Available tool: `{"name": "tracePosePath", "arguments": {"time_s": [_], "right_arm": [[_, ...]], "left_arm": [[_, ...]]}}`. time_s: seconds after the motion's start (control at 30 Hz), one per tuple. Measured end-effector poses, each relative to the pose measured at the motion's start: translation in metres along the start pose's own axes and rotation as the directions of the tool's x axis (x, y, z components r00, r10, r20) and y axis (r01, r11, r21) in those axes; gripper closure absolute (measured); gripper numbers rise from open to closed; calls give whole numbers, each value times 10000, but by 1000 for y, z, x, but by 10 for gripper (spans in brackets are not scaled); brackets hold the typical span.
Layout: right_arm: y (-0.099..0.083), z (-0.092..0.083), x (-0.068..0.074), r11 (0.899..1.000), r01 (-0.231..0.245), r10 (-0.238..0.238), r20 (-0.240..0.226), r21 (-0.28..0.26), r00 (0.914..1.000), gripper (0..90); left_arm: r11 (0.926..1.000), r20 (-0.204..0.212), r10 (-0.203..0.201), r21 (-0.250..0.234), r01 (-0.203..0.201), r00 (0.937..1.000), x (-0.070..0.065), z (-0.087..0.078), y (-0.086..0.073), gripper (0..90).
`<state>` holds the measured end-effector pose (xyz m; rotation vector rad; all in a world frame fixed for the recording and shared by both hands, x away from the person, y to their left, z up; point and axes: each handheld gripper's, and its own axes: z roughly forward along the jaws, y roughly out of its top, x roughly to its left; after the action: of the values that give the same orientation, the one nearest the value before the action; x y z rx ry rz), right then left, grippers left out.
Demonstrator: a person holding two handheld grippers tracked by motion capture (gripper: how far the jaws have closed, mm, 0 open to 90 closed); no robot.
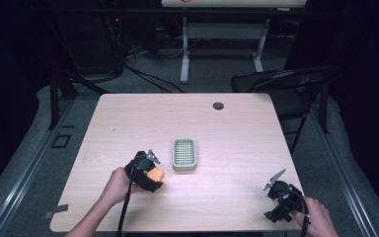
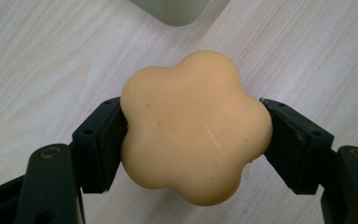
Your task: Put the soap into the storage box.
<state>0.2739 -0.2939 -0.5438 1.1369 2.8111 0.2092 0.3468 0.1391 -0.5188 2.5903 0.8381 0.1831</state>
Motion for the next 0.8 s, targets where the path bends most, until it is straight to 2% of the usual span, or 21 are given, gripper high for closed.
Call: {"name": "tracePosePath", "arguments": {"time_s": [0.27,0.4,0.63,0.77,0.8], "right_arm": [[0,1,1,9998,-127,125,-88,-140,9999,159],[0,0,0,10000,-36,35,-121,-52,9999,159],[0,-1,-1,10000,40,-40,-31,3,10000,159],[0,-3,0,9996,-28,32,141,-275,9999,158],[0,-4,-1,9999,19,-15,278,-158,9996,158]], "left_arm": [[9999,4,91,-126,-91,10000,0,-2,9,273],[9997,24,156,-196,-155,9999,2,-5,14,273],[9993,74,218,-292,-215,9997,3,-8,23,273],[9989,97,283,-378,-279,9996,3,-11,30,273],[9989,88,255,-407,-251,9996,4,-11,31,273]]}}
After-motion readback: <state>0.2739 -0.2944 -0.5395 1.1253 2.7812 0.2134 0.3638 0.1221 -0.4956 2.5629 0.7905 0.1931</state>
